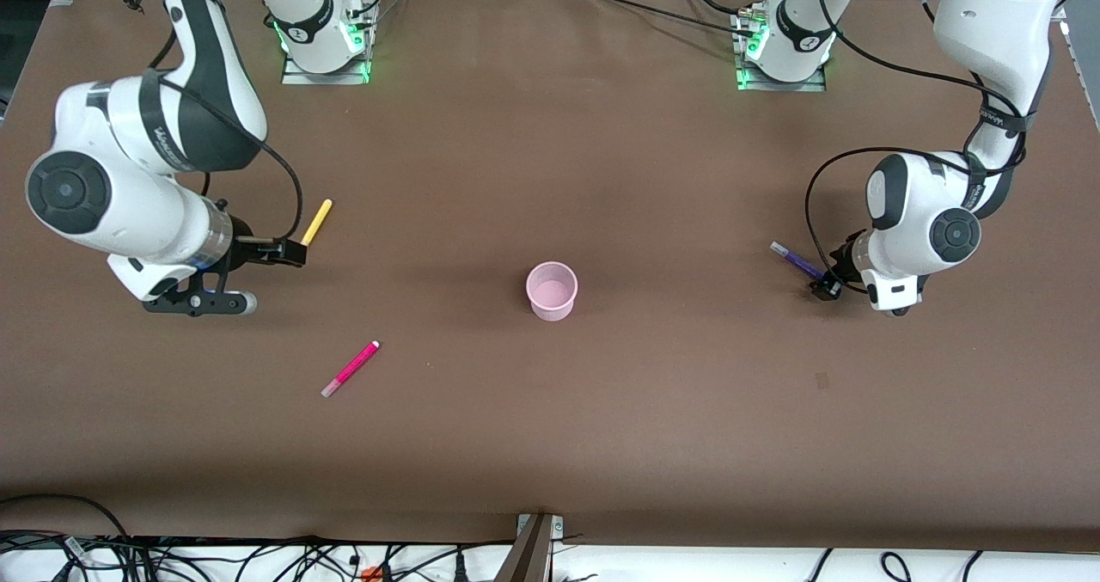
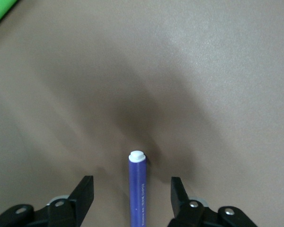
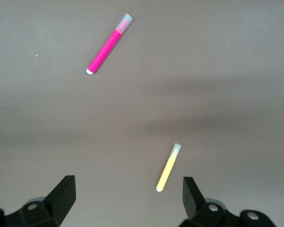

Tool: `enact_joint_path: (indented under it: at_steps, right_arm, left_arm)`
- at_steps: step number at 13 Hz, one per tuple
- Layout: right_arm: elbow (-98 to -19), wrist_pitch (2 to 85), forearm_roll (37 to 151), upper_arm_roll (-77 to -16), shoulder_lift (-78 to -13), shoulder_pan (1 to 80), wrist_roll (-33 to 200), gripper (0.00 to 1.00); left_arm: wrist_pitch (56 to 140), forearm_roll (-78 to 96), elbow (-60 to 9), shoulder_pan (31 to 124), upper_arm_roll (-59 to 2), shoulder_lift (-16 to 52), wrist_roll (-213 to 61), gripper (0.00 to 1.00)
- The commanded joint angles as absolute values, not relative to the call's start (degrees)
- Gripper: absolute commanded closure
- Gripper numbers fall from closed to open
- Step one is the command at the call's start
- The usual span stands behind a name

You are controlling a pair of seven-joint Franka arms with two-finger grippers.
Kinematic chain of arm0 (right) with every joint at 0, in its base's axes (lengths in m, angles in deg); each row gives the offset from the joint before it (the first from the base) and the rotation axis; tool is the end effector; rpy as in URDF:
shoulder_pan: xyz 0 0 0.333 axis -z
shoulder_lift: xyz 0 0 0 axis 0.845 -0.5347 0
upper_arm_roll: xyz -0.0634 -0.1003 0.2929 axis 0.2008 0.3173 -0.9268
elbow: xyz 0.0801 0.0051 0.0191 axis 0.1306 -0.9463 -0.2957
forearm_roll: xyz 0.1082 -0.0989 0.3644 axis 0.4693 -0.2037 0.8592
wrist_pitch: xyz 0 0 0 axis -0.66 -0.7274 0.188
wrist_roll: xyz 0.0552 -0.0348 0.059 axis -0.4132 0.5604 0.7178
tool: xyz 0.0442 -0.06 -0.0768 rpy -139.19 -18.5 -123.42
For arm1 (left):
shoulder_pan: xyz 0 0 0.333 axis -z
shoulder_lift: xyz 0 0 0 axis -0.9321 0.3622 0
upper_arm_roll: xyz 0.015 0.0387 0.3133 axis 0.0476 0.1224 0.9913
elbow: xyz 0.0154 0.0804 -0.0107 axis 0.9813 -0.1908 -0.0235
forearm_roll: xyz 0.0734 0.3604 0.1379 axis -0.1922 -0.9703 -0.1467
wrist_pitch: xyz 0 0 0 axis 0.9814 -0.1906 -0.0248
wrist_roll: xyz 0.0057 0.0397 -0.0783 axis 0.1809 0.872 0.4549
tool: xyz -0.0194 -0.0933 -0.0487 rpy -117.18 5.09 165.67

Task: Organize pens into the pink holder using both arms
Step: 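Lower the right gripper onto the pink marker and close it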

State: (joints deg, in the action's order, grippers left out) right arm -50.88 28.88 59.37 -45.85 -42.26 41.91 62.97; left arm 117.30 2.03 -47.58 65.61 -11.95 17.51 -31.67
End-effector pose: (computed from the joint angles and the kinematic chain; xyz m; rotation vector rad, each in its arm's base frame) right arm 0.6313 0.1190 0.4206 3.0920 -0.1733 -0.2660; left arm 0.5542 0.0141 0.1867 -2.7420 -1.4020 0.2870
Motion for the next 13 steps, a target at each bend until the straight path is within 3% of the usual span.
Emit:
enact_joint_path:
  at_steps: [1, 5, 9, 12, 13]
  right_arm:
    - [-51.03, 30.71, 64.05, -46.32, -45.32, 41.51, 52.31, 0.00]
    - [-51.03, 41.94, 70.31, -46.50, -54.28, 38.53, 37.63, 0.00]
    - [-50.33, 51.01, 70.23, -46.41, -60.62, 38.25, 31.70, 0.00]
    - [-48.58, 54.88, 69.52, -46.15, -64.32, 38.69, 33.11, 0.06]
    - [-48.14, 56.55, 69.52, -46.06, -65.37, 38.78, 33.29, 0.08]
  left_arm:
    - [118.21, 2.18, -49.96, 65.16, -12.17, 15.66, -35.04, 0.26]
    - [121.45, 2.54, -51.54, 65.07, -12.17, 16.01, -34.96, 0.30]
    - [122.26, 2.89, -52.25, 65.16, -12.17, 16.36, -34.78, 0.62]
    - [122.26, 2.89, -52.16, 65.16, -12.26, 16.36, -34.25, 1.00]
    - [122.17, 2.89, -52.08, 65.16, -12.26, 16.36, -34.25, 1.00]
